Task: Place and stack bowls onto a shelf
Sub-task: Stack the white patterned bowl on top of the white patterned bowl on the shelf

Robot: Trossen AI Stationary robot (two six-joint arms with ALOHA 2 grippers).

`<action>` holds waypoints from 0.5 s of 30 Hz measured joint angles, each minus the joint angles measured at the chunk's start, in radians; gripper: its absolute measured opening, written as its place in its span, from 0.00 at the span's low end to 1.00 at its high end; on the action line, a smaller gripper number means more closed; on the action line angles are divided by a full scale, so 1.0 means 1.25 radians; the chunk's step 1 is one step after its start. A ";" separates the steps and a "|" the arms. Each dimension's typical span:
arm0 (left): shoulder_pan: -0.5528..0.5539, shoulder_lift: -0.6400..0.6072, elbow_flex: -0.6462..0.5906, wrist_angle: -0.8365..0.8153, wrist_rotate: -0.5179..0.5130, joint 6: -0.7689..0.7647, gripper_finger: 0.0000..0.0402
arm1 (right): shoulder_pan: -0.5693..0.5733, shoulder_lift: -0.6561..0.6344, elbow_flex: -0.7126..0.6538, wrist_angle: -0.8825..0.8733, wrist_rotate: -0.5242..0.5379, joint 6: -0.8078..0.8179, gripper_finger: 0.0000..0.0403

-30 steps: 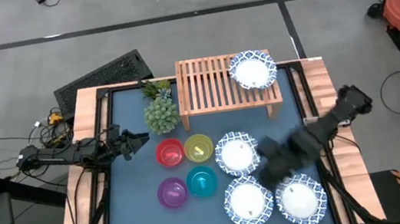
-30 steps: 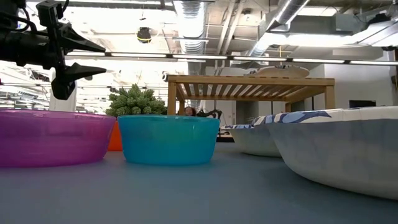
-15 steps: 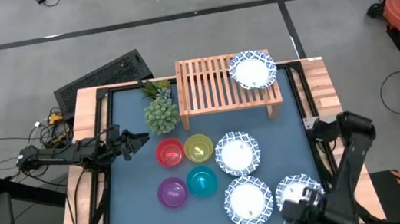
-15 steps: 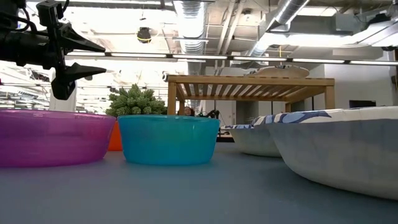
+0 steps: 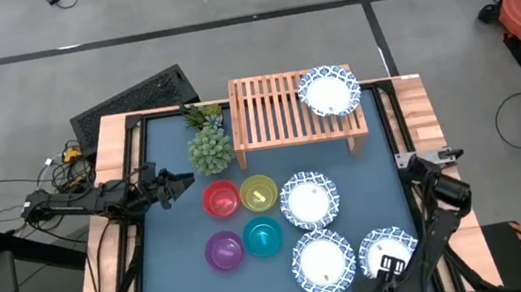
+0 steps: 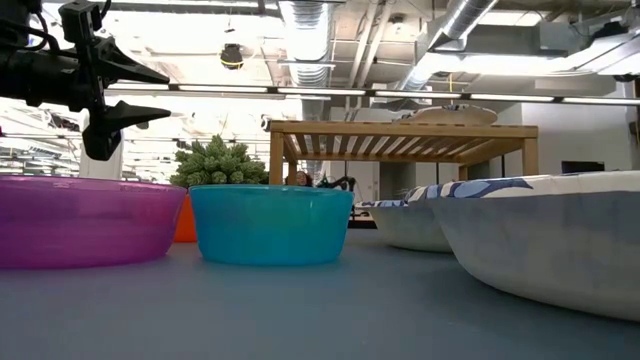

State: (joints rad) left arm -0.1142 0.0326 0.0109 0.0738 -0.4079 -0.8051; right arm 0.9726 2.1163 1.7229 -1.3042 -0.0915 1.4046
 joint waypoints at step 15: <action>0.000 0.000 0.000 0.000 -0.014 -0.006 0.49 | -0.013 0.038 0.000 -0.054 -0.071 0.022 0.05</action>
State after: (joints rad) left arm -0.1140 0.0330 0.0109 0.0738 -0.4252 -0.8131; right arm 0.9559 2.1642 1.7226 -1.3722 -0.1807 1.4324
